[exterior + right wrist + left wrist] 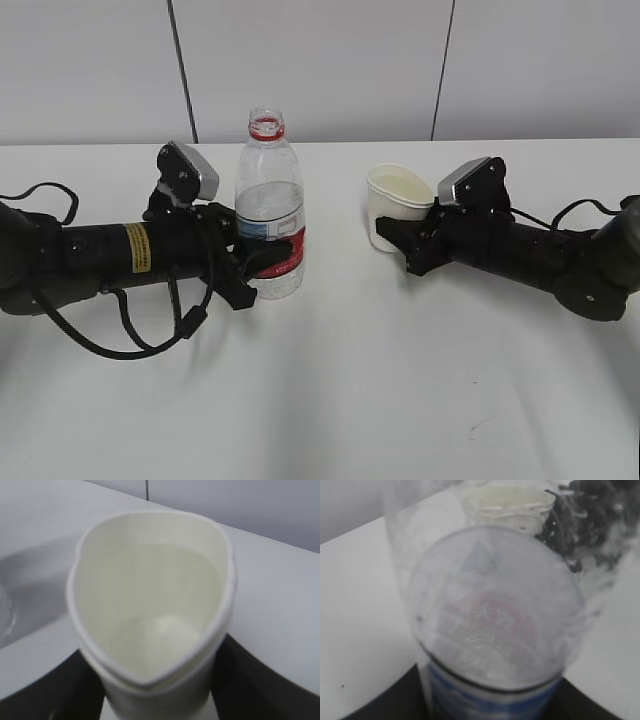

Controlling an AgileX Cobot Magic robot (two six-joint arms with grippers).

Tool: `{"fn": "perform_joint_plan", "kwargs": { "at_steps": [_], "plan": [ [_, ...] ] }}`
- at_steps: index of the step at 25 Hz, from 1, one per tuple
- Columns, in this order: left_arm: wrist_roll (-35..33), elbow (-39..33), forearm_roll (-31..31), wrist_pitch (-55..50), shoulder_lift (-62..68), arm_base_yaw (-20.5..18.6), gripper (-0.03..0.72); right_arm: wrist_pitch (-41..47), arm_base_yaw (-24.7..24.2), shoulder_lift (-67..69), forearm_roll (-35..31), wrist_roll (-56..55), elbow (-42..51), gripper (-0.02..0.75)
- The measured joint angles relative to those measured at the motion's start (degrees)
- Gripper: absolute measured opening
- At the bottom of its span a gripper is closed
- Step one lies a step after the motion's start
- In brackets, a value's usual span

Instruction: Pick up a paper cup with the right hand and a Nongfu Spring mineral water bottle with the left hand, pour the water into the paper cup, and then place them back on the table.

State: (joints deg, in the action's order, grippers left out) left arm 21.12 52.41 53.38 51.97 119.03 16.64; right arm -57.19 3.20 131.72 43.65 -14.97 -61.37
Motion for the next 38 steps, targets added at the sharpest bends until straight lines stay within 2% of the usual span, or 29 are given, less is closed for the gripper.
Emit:
{"fn": "perform_joint_plan", "kwargs": {
  "at_steps": [6,16,18,24,29,38],
  "plan": [
    [0.00,0.00,-0.17,0.46,0.00,0.18,0.290,-5.47,0.00,2.98,-1.19,2.42,0.00,0.430],
    [-0.56,0.00,-0.18,0.02,0.00,0.24,0.295,-5.85,0.00,3.68,-1.92,3.26,0.00,0.432],
    [-0.63,0.00,-0.18,0.02,0.00,0.24,0.322,-5.85,0.00,3.68,-1.92,3.37,0.00,0.456],
    [-0.63,0.00,-0.01,-0.78,0.00,0.24,0.419,-6.24,0.00,3.68,-1.92,3.59,0.00,0.593],
    [-0.63,0.00,4.26,-3.14,-1.04,0.24,0.491,-6.47,0.00,3.68,-2.00,3.59,0.82,0.609],
    [-0.63,0.00,6.24,-7.66,-1.55,-0.11,0.569,-7.35,0.00,1.46,-5.55,3.72,7.24,0.608]
  ]
}}
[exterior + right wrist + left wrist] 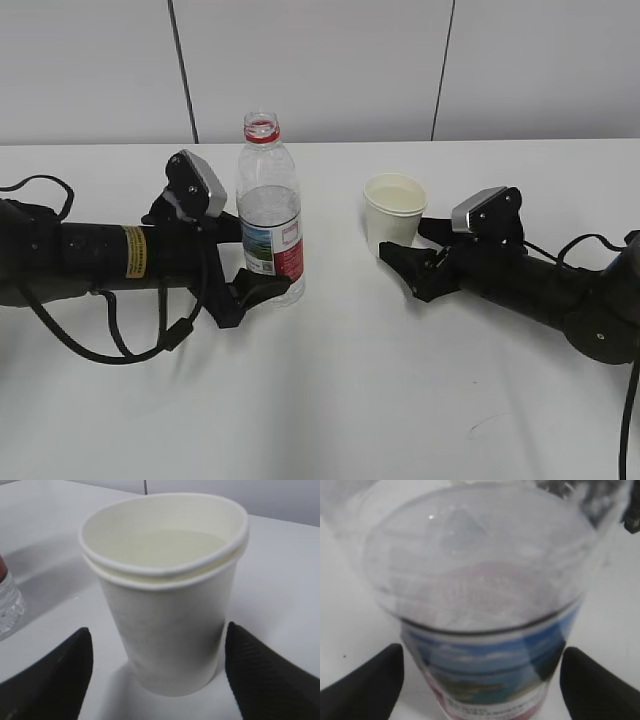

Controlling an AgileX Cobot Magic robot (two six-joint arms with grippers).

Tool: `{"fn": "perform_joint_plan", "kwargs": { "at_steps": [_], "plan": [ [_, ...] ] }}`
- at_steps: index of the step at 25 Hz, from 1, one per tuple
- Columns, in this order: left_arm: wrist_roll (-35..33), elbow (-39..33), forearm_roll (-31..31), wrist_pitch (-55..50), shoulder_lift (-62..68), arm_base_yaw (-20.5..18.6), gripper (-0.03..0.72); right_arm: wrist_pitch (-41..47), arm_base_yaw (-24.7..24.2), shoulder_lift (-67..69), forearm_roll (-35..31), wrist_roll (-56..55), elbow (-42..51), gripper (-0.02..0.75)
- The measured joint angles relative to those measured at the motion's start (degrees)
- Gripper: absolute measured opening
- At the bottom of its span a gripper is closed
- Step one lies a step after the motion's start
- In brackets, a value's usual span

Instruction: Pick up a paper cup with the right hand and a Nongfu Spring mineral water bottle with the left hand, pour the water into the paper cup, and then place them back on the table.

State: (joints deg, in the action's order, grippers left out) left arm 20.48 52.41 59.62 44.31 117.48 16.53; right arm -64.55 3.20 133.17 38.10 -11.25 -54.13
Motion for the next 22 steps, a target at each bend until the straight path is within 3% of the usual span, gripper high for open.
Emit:
{"fn": "perform_joint_plan", "kwargs": {
  "at_steps": [7,12,17,22],
  "plan": [
    [1.74,-1.20,6.01,-0.46,-1.05,-4.51,0.580,0.00,0.00,-1.02,-2.07,0.11,2.64,0.598],
    [1.74,-2.29,6.35,-0.50,-3.53,-9.16,0.580,0.00,-0.79,-1.02,-2.82,1.98,4.17,0.596],
    [0.79,-2.29,1.56,-0.84,-3.77,-13.31,0.580,-0.52,-4.06,-1.02,-4.38,2.36,4.51,0.596],
    [-7.70,-2.29,-10.10,-1.73,-3.77,-16.08,0.580,-0.90,-8.41,-1.02,-8.96,2.97,4.51,0.595]
  ]
}}
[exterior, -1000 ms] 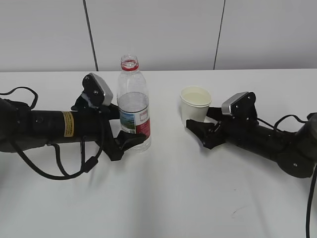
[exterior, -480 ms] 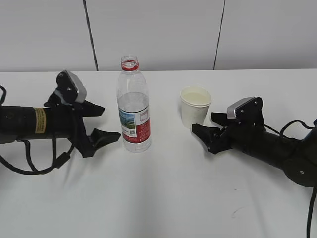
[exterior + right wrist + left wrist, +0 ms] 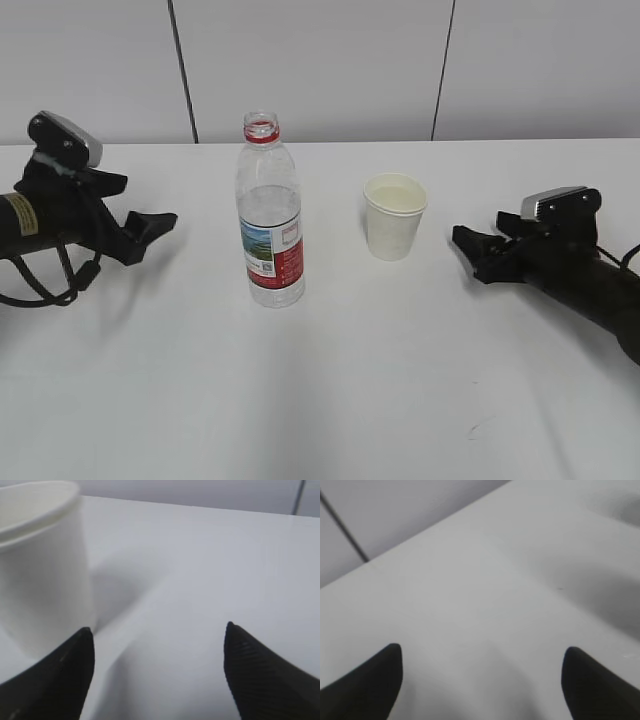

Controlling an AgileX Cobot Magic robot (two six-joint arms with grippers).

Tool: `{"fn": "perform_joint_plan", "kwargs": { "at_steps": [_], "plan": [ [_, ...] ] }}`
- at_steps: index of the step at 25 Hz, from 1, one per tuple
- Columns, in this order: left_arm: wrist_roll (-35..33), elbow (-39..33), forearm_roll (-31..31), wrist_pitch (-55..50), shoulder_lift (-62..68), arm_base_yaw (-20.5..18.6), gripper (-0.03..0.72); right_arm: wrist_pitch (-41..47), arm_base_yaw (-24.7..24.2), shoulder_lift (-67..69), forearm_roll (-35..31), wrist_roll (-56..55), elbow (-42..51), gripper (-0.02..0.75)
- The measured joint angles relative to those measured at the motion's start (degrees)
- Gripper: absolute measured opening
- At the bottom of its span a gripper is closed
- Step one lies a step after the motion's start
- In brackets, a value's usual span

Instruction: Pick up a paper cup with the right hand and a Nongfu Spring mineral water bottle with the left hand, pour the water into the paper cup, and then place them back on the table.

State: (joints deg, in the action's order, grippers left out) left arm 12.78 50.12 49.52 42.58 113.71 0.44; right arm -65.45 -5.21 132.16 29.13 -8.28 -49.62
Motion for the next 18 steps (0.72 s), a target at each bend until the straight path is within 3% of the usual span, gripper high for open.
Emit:
{"fn": "perform_joint_plan", "kwargs": {
  "at_steps": [6,12,14,18],
  "plan": [
    [-14.16,0.00,-24.22,3.43,1.39,-0.85,0.580,0.00,-2.83,0.00,-7.11,3.24,0.00,0.594],
    [-16.12,0.09,-33.90,4.40,2.77,-0.85,0.580,0.18,-2.80,-0.35,-9.11,4.02,0.03,0.593],
    [-16.12,1.98,-36.44,-0.12,2.67,-0.85,0.580,2.86,-2.80,-2.22,-9.23,4.02,0.03,0.593],
    [-16.12,10.76,-40.44,-21.18,2.21,-0.85,0.580,14.15,-2.80,-9.15,-11.35,2.17,0.03,0.593]
  ]
}}
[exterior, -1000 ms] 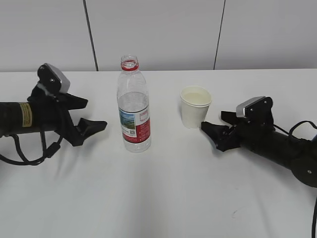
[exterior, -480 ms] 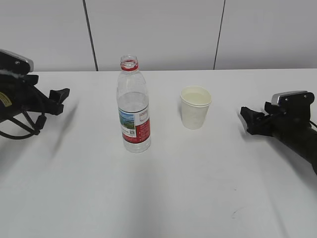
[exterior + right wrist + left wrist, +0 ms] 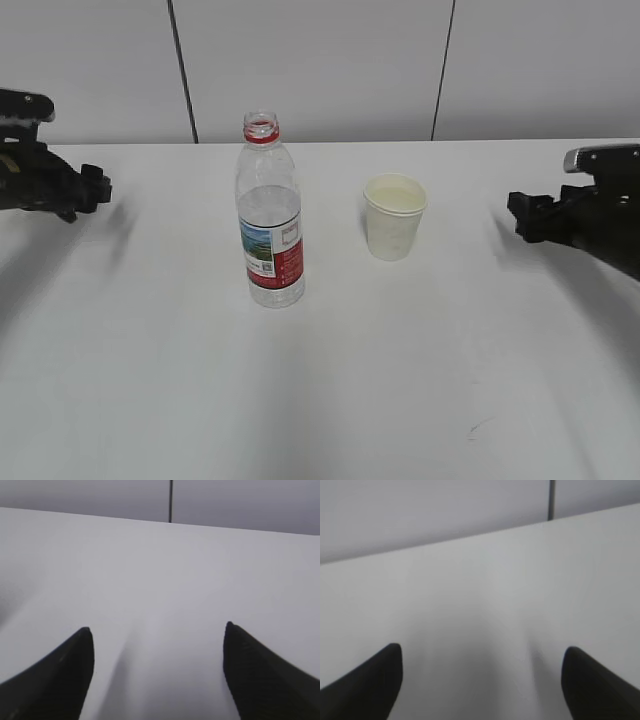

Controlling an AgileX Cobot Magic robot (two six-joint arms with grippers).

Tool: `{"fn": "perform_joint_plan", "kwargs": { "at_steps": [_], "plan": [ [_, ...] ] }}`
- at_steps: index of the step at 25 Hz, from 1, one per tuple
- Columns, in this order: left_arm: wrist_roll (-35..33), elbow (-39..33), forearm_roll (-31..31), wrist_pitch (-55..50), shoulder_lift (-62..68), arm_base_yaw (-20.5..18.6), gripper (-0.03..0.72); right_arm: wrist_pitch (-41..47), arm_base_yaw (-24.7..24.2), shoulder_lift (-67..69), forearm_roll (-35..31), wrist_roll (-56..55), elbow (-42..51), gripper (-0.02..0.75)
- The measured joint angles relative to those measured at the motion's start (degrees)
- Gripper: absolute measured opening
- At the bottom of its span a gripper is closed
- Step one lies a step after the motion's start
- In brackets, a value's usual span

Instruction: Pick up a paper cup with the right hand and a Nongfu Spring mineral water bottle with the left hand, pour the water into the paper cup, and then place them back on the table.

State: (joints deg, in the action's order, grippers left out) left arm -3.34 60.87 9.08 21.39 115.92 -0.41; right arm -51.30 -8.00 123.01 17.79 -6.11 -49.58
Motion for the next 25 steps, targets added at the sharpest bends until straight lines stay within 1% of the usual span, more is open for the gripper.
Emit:
{"fn": "perform_joint_plan", "kwargs": {
  "at_steps": [2,4,5,9,10,13,15,18,20,22,25],
  "plan": [
    [0.00,5.41,-1.19,-12.85,-0.36,0.00,0.580,6.95,0.00,-3.81,-1.56,-2.14,0.00,0.593],
    [0.00,10.12,-1.68,-23.85,-0.66,0.00,0.580,16.13,0.00,-7.17,-1.50,-5.17,-0.74,0.593],
    [0.00,12.62,-1.85,-29.50,-0.73,0.00,0.580,20.42,0.00,-8.64,-0.74,-7.29,-1.64,0.593],
    [0.00,21.18,-2.96,-49.56,-0.73,0.00,0.575,40.59,0.00,-12.38,6.18,-16.13,-6.52,0.592],
    [0.00,23.64,-3.33,-55.18,-0.73,0.00,0.575,45.80,0.00,-13.05,6.87,-17.19,-8.11,0.592],
    [0.05,28.63,-3.74,-65.97,-0.73,0.00,0.575,60.98,0.00,-14.28,6.69,-17.73,-13.52,0.592],
    [0.05,30.99,-3.86,-71.11,-0.73,0.00,0.575,71.37,0.00,-14.38,3.07,-12.48,-17.73,0.592],
    [0.05,33.41,-3.92,-77.28,-0.73,0.00,0.575,84.34,0.00,-14.38,-7.92,-0.39,-23.40,0.591],
    [0.05,34.45,-3.92,-80.52,-0.73,0.00,0.575,90.70,0.00,-14.38,-12.20,4.44,-26.78,0.589],
    [0.05,34.91,-3.92,-84.00,-0.73,0.00,0.575,96.97,0.00,-14.38,-14.49,7.57,-30.47,0.588],
    [0.05,34.90,-3.92,-89.32,-0.73,0.00,0.575,106.00,0.00,-14.38,-15.87,11.69,-35.77,0.588]
  ]
}}
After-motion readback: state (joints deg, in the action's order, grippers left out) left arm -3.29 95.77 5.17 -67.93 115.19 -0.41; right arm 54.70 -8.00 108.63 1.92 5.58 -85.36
